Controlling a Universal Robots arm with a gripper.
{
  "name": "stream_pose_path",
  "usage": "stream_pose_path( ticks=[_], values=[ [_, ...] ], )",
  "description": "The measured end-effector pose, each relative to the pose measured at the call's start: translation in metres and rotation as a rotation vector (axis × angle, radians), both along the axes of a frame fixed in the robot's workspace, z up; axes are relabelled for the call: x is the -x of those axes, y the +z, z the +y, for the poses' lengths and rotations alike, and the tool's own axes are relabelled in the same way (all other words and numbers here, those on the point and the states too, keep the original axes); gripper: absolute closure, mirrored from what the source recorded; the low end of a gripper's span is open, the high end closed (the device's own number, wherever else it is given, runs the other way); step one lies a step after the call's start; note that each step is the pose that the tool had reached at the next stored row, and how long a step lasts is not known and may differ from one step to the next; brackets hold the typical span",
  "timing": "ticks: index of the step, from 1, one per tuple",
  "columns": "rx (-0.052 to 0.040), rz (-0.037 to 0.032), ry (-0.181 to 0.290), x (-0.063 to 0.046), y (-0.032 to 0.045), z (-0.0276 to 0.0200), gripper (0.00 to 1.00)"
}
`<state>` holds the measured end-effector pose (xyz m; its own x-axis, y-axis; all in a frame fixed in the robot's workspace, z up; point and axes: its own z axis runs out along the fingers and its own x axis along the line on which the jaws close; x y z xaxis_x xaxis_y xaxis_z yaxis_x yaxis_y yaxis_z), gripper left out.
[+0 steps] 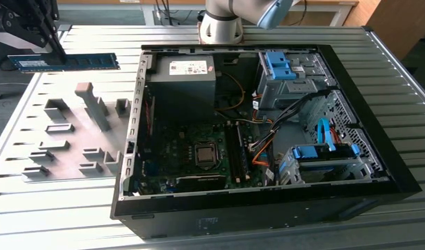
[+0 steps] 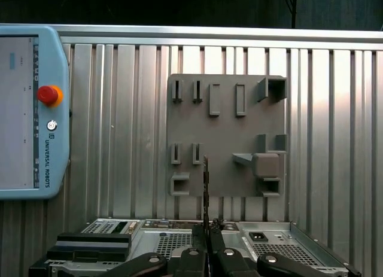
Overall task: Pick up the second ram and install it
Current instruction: 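Pick up the second ram and move it above second insertion slot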
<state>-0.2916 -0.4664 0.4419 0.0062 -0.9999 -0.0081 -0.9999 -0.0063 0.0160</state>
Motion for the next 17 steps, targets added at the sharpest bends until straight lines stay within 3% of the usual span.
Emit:
stream_pose_path(
  ticks=[17],
  values=[
    [0.0001,0.0000,0.000,-0.0070,0.0000,0.0000,0.86]
  ],
)
